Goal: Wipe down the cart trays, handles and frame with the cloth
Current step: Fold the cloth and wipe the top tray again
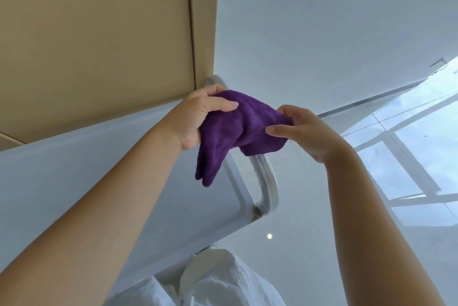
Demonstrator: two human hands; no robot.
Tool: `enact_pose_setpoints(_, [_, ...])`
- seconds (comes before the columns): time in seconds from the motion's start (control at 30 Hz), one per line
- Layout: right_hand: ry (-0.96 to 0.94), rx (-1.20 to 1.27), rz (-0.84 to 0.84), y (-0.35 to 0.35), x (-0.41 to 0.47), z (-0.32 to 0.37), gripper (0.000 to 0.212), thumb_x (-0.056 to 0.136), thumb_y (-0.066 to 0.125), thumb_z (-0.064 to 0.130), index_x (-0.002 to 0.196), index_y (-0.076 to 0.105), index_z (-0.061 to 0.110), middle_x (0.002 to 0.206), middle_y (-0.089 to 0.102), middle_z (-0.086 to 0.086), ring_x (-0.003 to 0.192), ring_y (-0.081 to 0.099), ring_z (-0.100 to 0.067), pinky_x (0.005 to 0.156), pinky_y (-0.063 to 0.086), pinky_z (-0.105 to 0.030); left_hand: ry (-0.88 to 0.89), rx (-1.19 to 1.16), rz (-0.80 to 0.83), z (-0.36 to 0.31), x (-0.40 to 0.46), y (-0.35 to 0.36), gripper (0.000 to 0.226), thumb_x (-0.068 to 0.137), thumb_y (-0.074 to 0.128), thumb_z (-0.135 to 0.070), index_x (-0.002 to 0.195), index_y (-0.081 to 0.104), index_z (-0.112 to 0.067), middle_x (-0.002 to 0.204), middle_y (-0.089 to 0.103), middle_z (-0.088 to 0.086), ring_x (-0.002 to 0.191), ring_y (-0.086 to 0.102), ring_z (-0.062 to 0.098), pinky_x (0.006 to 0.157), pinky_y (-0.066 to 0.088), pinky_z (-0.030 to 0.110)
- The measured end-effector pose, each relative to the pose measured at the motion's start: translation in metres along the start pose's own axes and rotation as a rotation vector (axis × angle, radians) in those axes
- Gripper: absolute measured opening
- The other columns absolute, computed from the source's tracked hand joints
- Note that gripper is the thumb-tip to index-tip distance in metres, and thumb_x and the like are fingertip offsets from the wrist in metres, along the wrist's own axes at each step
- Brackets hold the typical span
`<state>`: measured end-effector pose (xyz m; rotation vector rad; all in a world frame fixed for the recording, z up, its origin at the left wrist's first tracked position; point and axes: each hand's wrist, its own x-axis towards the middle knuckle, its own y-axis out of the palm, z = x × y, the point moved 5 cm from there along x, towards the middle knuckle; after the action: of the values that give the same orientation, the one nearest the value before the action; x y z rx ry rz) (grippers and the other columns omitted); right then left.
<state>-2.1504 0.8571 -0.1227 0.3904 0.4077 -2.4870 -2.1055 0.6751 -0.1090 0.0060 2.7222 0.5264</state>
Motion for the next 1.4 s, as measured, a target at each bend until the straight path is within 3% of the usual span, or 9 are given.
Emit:
enact_pose_setpoints(0.27, [-0.179,0.639,-0.262,-0.012,-0.010,0.004,0.022,0.075,0.065,0.005,0.097,0.061,0.008,0.077,0.067,-0.001,0.070,0.062,-0.013,0.062,0.052,-0.025,-0.057,-0.249,0.055,0.010,0.003,-0.003,0.026,0.072,0.063,-0.006,0.098,0.062,-0.012,0.083,0.068,0.002,0.077,0.066,0.016,0.069,0.055,0.027])
enact_pose_setpoints(0.47, [-0.217,0.720,-0.199,-0.019,-0.028,0.034,0.024,0.075,0.058,0.014,0.098,0.065,0.011,0.082,0.071,-0.004,0.073,0.067,-0.016,0.062,0.054,-0.025,-0.057,-0.426,0.175,0.014,-0.006,0.007,0.034,0.057,0.065,0.008,0.087,0.075,-0.006,0.089,0.071,0.010,0.080,0.070,0.020,0.072,0.057,0.031])
enact_pose_setpoints(0.57, [-0.154,0.640,-0.243,-0.029,-0.015,0.031,0.023,0.080,0.061,0.013,0.103,0.065,0.013,0.081,0.071,-0.001,0.070,0.067,-0.013,0.061,0.054,-0.023,-0.092,-0.360,0.062,0.022,0.004,0.003,0.039,0.069,0.056,0.008,0.104,0.068,-0.003,0.096,0.070,0.012,0.082,0.069,0.021,0.071,0.057,0.030])
enact_pose_setpoints(0.67, [-0.003,0.383,-0.386,-0.034,0.026,0.002,0.040,0.089,0.062,0.016,0.129,0.053,0.013,0.092,0.068,0.000,0.070,0.064,-0.008,0.060,0.051,-0.022,-0.079,-0.135,-0.351,0.037,0.028,-0.024,0.044,0.081,0.055,0.010,0.123,0.051,-0.003,0.108,0.062,0.012,0.084,0.065,0.019,0.073,0.056,0.030])
enact_pose_setpoints(0.77, [0.223,-0.093,-0.345,-0.017,0.051,-0.036,0.068,0.092,0.058,0.035,0.147,0.027,0.011,0.138,0.049,-0.011,0.117,0.053,-0.022,0.095,0.039,-0.031,-0.086,0.164,-0.580,0.054,0.036,-0.042,0.058,0.085,0.061,-0.003,0.136,0.038,-0.015,0.133,0.049,0.004,0.115,0.051,0.018,0.094,0.039,0.030])
enact_pose_setpoints(0.97, [0.291,-0.115,-0.223,0.026,0.052,-0.064,0.068,0.091,0.048,0.053,0.146,0.030,0.018,0.136,0.048,-0.006,0.122,0.050,-0.025,0.103,0.039,-0.036,-0.252,0.232,-0.462,0.091,0.027,-0.028,0.045,0.092,0.056,-0.022,0.135,0.042,-0.018,0.134,0.047,0.000,0.113,0.044,0.014,0.093,0.033,0.030])
enact_pose_setpoints(1.1, [0.235,-0.086,-0.161,0.045,0.057,-0.057,0.043,0.098,0.033,0.042,0.115,0.060,0.013,0.105,0.065,-0.005,0.092,0.061,-0.020,0.088,0.047,-0.036,-0.263,0.229,-0.345,0.106,0.025,-0.007,0.014,0.099,0.041,-0.028,0.091,0.051,-0.035,0.096,0.052,-0.020,0.106,0.048,0.009,0.094,0.034,0.030])
enact_pose_setpoints(1.27, [0.146,-0.315,-0.189,0.051,0.068,-0.045,0.044,0.101,0.027,0.037,0.098,0.053,0.002,0.081,0.053,-0.003,0.075,0.048,-0.019,0.066,0.037,-0.031,-0.242,0.191,-0.316,0.109,0.038,0.009,0.036,0.102,0.026,-0.029,0.135,0.040,-0.034,0.120,0.051,-0.016,0.106,0.048,0.006,0.088,0.032,0.024])
enact_pose_setpoints(1.4, [0.174,-0.596,-0.290,0.058,0.085,-0.037,0.031,0.101,0.024,0.034,0.096,0.040,0.008,0.084,0.052,-0.006,0.079,0.050,-0.027,0.068,0.033,-0.033,-0.281,0.177,-0.371,0.107,0.050,0.003,0.030,0.102,0.025,-0.033,0.117,0.051,-0.032,0.093,0.055,-0.015,0.085,0.049,0.007,0.074,0.035,0.023])
